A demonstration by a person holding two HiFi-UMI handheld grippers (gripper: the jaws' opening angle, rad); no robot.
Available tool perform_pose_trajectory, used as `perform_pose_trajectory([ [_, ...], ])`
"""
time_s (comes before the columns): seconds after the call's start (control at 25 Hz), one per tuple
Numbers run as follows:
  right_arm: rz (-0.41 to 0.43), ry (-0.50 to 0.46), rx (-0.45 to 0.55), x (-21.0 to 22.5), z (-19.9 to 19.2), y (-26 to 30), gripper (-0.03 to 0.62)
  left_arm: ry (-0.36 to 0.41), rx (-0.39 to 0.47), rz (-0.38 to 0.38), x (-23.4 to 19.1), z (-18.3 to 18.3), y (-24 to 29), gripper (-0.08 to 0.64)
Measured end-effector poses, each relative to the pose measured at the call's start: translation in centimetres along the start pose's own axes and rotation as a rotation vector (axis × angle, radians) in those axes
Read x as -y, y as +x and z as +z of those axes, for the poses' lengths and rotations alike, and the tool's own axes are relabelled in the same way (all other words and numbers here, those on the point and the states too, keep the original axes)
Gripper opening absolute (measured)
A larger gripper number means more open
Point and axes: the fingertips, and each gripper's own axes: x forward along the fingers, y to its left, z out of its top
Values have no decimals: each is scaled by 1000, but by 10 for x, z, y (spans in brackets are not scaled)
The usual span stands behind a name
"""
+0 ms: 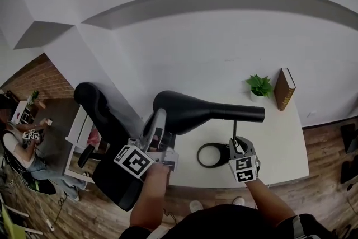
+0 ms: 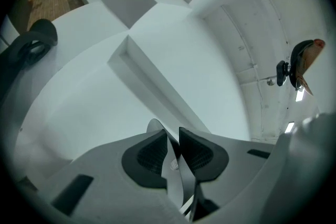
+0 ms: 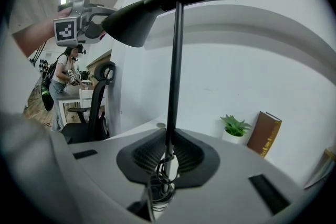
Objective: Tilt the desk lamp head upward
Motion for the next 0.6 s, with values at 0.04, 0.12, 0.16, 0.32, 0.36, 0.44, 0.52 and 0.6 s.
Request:
perform_pose_trajectory([
  [0.04,1,-3,-4,0,0,-1,38,21,-3,-8,4,3,3,61],
  [0.12,8,-10,-6,1,1,0,38,67,-10,-21,12,10,8,61],
  [0.16,11,-12,-6,0,1,1,38,91,-10,-26,16,14,10,63],
  [0.32,6,-13,-10,-2,2,1,38,166,-8,-42,32,26,19,63],
  [0.36,3,-19,-12,-2,2,1,38,182,-7,-44,35,28,21,63],
  [0.44,-1,-45,-11,-3,3,2,40,214,-7,-45,41,33,25,63],
  [0.52,-3,-73,-10,-2,4,2,41,250,-6,-51,49,37,29,63],
  [0.6,-7,-88,-11,-2,4,1,41,290,-8,-63,60,40,33,63],
])
